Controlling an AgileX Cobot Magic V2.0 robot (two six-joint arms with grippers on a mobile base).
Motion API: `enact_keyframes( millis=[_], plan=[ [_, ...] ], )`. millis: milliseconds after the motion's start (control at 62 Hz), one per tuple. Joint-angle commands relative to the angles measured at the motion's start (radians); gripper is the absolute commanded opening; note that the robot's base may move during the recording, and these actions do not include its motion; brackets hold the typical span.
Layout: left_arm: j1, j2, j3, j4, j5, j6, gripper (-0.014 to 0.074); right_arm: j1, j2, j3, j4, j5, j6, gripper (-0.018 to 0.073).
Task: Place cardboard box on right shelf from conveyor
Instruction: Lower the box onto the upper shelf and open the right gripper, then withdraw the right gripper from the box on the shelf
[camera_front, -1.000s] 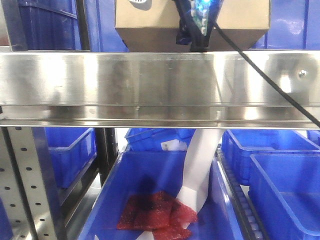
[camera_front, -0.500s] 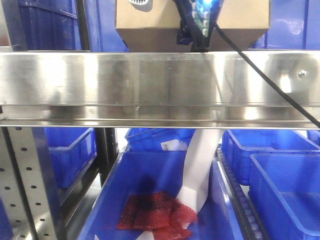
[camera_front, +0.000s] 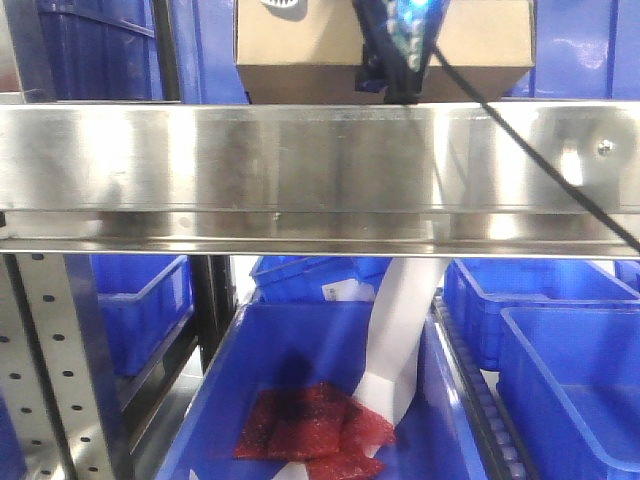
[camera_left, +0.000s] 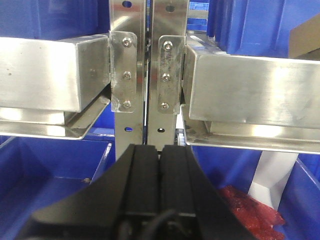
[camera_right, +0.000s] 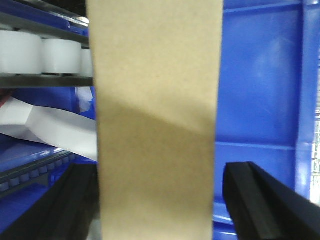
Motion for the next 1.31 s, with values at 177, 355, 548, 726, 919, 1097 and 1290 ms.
enact_keyframes(
  millis=[177,355,548,726,919,1097,1290],
  plan=[
    [-0.005,-0.005,0.006,-0.006,-0.085,0.0,-0.0116,0.036,-0.147,0.089,0.046,-0.007,-0.009,0.0601],
    [-0.005,-0.005,0.006,-0.006,-0.085,0.0,-0.0116,0.038,-0.216,0.122,0.125,-0.005,-0.009,0.0599],
    [-0.005,-0.005,0.006,-0.006,-0.085,0.0,-0.0116,-0.024,-0.328,0.122,0.325,-0.007,-0.004,0.0571],
    [-0.005,-0.005,0.006,-0.006,-0.085,0.0,-0.0116,-0.202,-0.434,0.13,0.543,-0.063,-0.004,0.0308],
    [-0.005,-0.005,0.006,-0.006,-0.085,0.0,-0.0116,-0.477,-0.565,0.233,0.853,-0.274,0.009,0.0015],
    [-0.005,-0.005,0.006,-0.006,-0.085,0.0,-0.0116,-0.681,-0.719,0.396,1.029,-0.428,0.016,0.0014],
    [-0.005,-0.005,0.006,-0.006,-0.085,0.0,-0.0116,-0.788,-0.92,0.622,1.124,-0.55,0.016,0.0014]
  ],
)
